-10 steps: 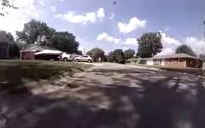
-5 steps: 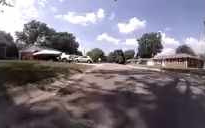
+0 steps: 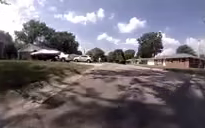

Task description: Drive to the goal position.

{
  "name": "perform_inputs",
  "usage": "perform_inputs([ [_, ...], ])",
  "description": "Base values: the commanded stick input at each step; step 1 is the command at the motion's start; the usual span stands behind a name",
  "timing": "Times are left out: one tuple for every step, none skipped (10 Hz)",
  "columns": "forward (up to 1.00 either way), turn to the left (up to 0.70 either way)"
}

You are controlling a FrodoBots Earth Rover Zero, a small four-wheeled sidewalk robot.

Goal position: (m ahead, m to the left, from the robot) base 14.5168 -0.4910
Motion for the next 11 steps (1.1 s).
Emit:
perform_inputs([
  [1.00,0.00],
  [1.00,0.00],
  [1.00,0.00],
  [1.00,0.00],
  [1.00,0.00],
  [1.00,0.00],
  [1.00,0.00],
  [1.00,0.00],
  [1.00,0.00],
  [1.00,0.00],
  [1.00,0.00],
])
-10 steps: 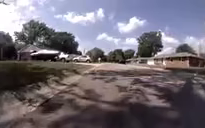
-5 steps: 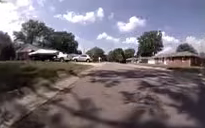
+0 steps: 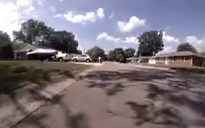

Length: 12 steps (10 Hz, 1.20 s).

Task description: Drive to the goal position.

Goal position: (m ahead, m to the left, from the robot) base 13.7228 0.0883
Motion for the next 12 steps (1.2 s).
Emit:
perform_inputs([
  [1.00,0.00],
  [1.00,0.00],
  [1.00,0.00],
  [1.00,0.00],
  [1.00,0.00],
  [1.00,0.00],
  [1.00,0.00],
  [1.00,0.00],
  [1.00,0.00],
  [1.00,0.00],
  [1.00,0.00],
  [1.00,0.00],
])
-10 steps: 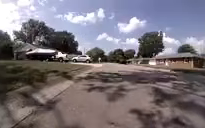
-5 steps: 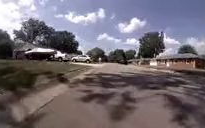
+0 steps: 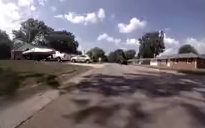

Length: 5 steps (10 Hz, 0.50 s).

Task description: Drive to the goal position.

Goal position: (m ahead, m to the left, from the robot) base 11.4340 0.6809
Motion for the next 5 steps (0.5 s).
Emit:
perform_inputs([
  [1.00,-0.16],
  [1.00,-0.29],
  [1.00,-0.29],
  [1.00,-0.01],
  [1.00,0.00],
])
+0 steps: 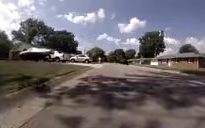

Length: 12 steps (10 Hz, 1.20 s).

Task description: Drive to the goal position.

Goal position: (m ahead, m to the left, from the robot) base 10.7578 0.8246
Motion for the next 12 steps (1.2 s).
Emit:
perform_inputs([
  [1.00,0.00],
  [1.00,0.00],
  [1.00,0.00],
  [1.00,0.00],
  [1.00,0.00],
  [1.00,0.00],
  [1.00,0.00],
  [1.00,0.00],
  [1.00,0.00],
  [1.00,0.00],
  [1.00,0.00],
  [1.00,0.00],
])
